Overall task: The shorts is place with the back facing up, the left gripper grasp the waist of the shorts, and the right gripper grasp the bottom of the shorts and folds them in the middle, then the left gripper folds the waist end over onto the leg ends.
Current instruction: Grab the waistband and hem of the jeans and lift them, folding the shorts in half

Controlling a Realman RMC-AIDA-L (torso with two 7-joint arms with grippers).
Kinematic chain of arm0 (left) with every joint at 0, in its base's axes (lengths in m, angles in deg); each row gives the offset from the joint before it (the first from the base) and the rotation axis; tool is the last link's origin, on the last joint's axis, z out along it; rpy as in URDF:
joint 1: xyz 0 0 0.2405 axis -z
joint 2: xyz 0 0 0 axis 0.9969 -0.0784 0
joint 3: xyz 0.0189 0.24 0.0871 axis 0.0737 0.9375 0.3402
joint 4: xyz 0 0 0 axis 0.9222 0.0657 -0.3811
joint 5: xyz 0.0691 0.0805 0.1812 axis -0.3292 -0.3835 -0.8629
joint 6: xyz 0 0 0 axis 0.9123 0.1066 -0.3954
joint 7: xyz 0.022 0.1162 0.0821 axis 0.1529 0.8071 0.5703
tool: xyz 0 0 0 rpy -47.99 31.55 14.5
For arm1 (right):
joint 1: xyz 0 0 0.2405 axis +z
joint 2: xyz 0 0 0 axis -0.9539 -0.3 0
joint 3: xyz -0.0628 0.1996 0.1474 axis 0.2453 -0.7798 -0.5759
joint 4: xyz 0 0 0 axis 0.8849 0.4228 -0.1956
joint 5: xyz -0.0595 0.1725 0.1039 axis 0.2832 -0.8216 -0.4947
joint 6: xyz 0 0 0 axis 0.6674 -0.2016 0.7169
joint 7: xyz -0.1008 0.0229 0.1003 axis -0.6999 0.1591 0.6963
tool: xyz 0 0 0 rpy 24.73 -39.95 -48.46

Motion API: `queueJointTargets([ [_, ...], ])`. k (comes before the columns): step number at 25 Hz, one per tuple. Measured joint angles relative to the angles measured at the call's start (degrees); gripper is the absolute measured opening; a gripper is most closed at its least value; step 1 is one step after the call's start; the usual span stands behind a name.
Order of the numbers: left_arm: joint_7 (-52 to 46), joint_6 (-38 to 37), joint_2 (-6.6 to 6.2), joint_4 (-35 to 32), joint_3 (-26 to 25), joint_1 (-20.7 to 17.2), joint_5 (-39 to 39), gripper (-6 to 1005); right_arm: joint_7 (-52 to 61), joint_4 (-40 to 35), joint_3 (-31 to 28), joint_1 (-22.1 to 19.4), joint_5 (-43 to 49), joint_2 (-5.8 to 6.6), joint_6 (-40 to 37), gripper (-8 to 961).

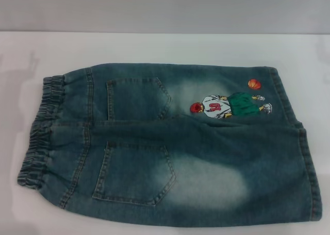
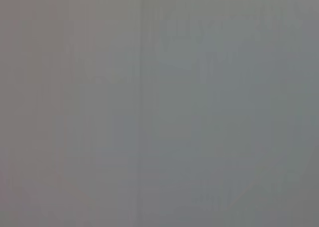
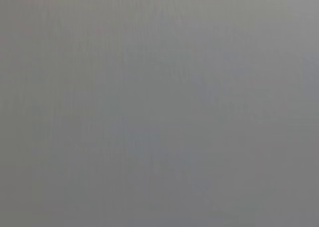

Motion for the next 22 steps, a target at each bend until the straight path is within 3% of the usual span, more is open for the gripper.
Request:
queueJointTargets([
  [14, -0.34, 0.34, -0.14, 0.0, -3.39, 0.19, 0.13, 842, 0.12, 0.49, 0.39, 0.69, 0.05, -0.13, 0.33, 718],
  [22, -5.5, 2.83, -0.55, -0.53, -2.0, 0.24, -0.3, 842, 2.32, 1.8, 0.41, 0.57, 0.04, -0.3, 0.42, 717],
])
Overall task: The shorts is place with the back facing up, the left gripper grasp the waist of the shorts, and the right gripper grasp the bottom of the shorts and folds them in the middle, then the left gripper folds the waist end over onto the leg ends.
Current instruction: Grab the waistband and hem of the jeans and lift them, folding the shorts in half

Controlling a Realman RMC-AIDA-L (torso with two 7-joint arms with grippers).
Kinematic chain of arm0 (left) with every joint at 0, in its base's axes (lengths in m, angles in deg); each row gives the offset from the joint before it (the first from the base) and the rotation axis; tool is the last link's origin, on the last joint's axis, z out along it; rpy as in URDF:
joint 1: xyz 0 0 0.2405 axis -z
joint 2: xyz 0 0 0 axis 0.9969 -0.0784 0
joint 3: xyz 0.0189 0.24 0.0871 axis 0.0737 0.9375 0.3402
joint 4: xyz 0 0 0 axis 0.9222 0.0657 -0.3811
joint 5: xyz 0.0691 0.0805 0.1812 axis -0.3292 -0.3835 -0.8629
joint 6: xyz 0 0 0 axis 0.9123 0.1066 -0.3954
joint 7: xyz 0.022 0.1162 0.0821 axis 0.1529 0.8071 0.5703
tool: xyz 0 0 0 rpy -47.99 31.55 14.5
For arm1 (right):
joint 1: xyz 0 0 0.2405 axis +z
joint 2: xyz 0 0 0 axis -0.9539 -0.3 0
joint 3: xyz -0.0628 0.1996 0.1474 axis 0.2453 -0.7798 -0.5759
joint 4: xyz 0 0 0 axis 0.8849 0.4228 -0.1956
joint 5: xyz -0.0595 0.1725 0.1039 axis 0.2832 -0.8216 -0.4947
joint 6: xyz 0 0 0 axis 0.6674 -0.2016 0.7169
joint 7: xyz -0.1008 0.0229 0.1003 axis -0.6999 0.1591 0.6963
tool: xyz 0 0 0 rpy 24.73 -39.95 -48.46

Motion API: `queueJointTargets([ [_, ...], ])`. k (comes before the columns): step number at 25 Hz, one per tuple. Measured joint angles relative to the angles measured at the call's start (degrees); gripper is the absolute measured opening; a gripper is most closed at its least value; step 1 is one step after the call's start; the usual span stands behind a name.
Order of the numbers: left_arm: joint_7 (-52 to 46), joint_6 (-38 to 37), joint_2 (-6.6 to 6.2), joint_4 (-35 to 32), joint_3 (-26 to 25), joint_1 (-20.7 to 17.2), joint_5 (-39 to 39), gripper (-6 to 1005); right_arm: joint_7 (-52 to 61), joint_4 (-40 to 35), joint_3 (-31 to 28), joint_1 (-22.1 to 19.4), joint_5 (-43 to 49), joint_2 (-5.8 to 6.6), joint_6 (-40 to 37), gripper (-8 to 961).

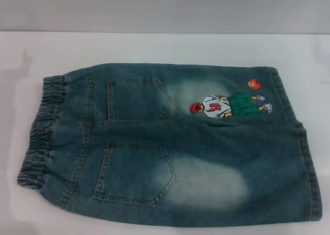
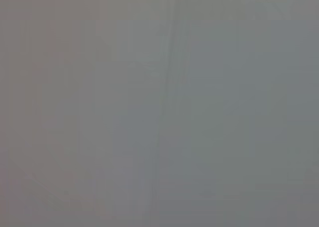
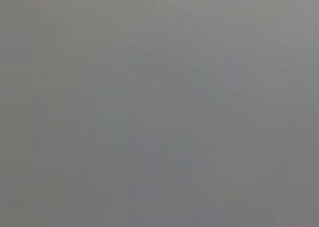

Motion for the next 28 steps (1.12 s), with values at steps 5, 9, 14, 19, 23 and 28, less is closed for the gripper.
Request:
queueJointTargets([
  [5, -6.45, 0.57, -0.41, -3.21, 5.23, -0.97, -0.44, 842, 2.29, 1.5, 0.0, 0.25, 0.32, 0.09, 0.04, 717],
  [9, -13.66, 1.49, -1.32, -7.31, 13.09, -1.69, -0.5, 842, 2.54, 2.22, 0.77, -0.12, 0.44, 0.12, 0.16, 718],
  [14, -22.71, 1.71, -3.12, -10.39, 22.67, -2.13, -0.79, 842, 2.66, 3.22, 2.94, -0.63, 0.59, 0.31, 1.67, 718],
  [19, -30.6, 1.01, -3.93, -14.79, 27.43, -3.32, -4.75, 842, 2.67, 3.18, 3.56, -1.5, 0.61, 0.45, 2.91, 717],
  [23, -39.23, -0.81, -3.49, -20.11, 27.69, -5.48, -9.54, 842, 2.64, 2.26, 3.0, -2.83, 0.27, 0.83, 3.11, 717],
  [28, -46.8, -2.73, -3.61, -22.14, 27.74, -6.1, -13.75, 842, 3.52, -0.4, 3.81, -5.94, 1.92, 1.31, 3.12, 718],
])
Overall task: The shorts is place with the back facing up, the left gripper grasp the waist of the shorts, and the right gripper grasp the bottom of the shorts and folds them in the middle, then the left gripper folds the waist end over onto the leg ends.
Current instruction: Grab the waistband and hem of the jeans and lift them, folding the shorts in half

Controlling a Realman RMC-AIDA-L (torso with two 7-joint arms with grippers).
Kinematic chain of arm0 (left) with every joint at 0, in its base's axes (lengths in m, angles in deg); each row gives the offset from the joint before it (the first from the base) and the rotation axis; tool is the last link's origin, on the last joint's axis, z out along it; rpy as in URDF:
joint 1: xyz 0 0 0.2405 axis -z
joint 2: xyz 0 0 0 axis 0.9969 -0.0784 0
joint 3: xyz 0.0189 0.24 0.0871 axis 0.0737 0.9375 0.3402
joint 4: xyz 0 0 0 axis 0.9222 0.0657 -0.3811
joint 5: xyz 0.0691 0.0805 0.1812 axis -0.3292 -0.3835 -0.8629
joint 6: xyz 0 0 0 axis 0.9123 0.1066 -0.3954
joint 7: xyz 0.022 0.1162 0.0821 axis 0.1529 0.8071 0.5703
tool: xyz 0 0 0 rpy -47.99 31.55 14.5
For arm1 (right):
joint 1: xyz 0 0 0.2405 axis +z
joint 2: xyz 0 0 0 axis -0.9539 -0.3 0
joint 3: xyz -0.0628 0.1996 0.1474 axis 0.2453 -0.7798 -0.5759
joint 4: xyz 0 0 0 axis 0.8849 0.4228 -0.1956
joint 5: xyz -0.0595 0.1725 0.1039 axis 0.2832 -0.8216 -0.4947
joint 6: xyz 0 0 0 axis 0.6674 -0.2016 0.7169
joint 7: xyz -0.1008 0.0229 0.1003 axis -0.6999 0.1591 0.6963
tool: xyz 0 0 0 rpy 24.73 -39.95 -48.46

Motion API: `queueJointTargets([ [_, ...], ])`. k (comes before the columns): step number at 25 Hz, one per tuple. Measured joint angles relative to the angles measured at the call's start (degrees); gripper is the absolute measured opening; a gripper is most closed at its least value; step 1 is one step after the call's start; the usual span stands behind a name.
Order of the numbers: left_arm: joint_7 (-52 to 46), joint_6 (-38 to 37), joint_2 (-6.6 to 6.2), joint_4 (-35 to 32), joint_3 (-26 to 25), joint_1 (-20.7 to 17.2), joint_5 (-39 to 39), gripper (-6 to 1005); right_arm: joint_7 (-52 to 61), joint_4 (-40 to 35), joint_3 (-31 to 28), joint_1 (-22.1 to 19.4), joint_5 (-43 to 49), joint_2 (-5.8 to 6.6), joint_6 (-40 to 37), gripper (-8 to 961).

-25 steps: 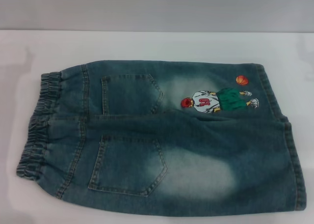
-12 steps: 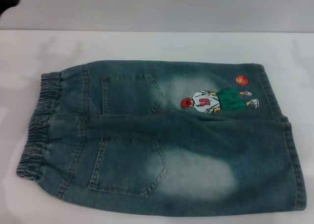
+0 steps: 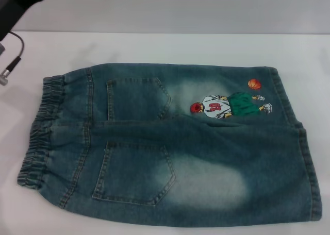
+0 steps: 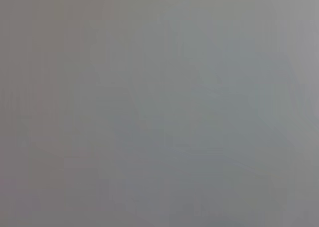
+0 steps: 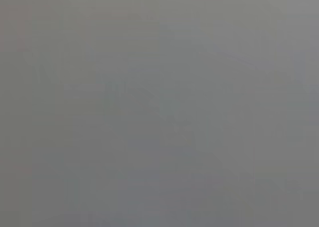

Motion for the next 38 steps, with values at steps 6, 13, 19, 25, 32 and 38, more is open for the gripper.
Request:
queueJointTargets([
  [6, -10.9, -8.7, -1.18, -0.27, -0.43, -0.24, -6.65, 842, 0.06, -0.09, 0.0, -1.46, 2.87, 0.23, -0.02, 717],
  [13, -21.11, -16.85, -4.23, -0.39, -1.16, -0.38, -10.39, 843, 0.74, -1.29, -0.56, -4.36, 4.55, 0.47, -0.3, 718],
  [19, -26.94, -19.51, -5.95, -1.42, -1.18, -0.66, -15.43, 843, 1.61, -1.43, -0.63, -6.33, 4.56, 0.52, -0.37, 718],
  [25, -34.9, -21.6, -8.48, -3.25, -3.67, -1.13, -26.67, 843, 2.11, -1.18, -0.25, -7.05, 4.59, 0.52, -0.48, 718],
  [32, -45.57, -26.66, -9.63, -4.09, -15.76, -1.89, -46.55, 843, 2.12, -0.76, -0.69, -7.17, 4.64, 0.58, -0.16, 717],
  [38, -50.95, -33.54, -10.17, -8.44, -21.43, -4.44, -56.65, 843, 1.9, -0.85, -0.84, -6.64, 4.33, 1.12, 0.64, 717],
])
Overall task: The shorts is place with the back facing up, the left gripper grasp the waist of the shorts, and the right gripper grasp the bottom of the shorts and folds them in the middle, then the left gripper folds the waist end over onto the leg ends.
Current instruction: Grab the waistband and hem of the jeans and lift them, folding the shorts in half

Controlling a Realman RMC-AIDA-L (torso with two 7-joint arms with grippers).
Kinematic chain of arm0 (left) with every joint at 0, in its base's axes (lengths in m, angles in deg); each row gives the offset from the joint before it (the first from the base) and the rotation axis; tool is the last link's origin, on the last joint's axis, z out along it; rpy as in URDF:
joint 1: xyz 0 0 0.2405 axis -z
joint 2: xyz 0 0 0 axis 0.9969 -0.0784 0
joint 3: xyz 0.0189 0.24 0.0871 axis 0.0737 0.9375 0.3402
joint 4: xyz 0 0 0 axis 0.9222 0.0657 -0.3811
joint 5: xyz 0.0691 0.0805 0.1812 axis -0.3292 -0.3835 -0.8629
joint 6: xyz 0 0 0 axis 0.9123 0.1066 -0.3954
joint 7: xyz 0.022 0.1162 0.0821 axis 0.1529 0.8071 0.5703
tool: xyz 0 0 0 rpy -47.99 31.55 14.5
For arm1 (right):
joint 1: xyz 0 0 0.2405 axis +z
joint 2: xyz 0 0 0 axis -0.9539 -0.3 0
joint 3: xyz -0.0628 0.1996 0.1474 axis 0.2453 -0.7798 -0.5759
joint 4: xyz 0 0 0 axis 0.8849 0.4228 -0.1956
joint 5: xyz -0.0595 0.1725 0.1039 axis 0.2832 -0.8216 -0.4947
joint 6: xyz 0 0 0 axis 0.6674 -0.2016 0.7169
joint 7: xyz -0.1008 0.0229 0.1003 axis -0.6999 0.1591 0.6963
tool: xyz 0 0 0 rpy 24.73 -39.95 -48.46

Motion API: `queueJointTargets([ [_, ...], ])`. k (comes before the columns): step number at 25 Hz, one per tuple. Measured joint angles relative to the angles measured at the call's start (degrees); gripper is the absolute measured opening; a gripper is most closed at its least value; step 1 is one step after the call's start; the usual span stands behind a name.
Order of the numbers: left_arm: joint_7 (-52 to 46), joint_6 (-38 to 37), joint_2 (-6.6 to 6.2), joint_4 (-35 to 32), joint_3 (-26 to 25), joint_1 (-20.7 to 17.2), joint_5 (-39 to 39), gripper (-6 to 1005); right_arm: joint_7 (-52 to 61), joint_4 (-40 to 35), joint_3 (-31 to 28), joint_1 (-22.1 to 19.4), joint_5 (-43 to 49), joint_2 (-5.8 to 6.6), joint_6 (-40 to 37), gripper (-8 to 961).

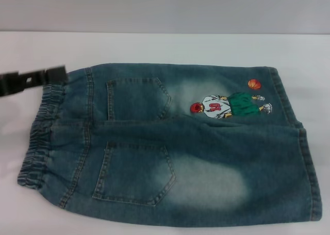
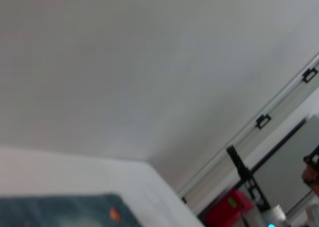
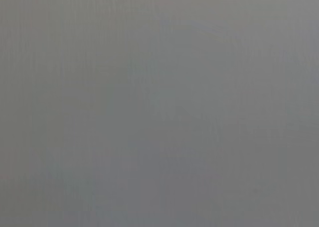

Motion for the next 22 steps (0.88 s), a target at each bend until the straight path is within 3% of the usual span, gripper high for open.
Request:
queueJointTargets([
  [10, -3.22, -2.83, -0.71, -1.02, -1.93, -2.78, -11.11, 843, -0.26, -0.28, -0.21, 1.21, -0.16, 0.63, 1.92, 716],
  [16, -3.47, -2.53, 0.41, -0.79, -9.74, -5.5, -18.87, 843, -0.3, -0.24, -0.56, 1.65, -0.01, 0.68, 2.32, 717],
  [22, -4.5, -1.08, 1.25, -0.79, -10.75, -6.56, -24.28, 843, -0.32, -0.26, -0.59, 1.86, 0.17, 0.71, 2.34, 718],
])
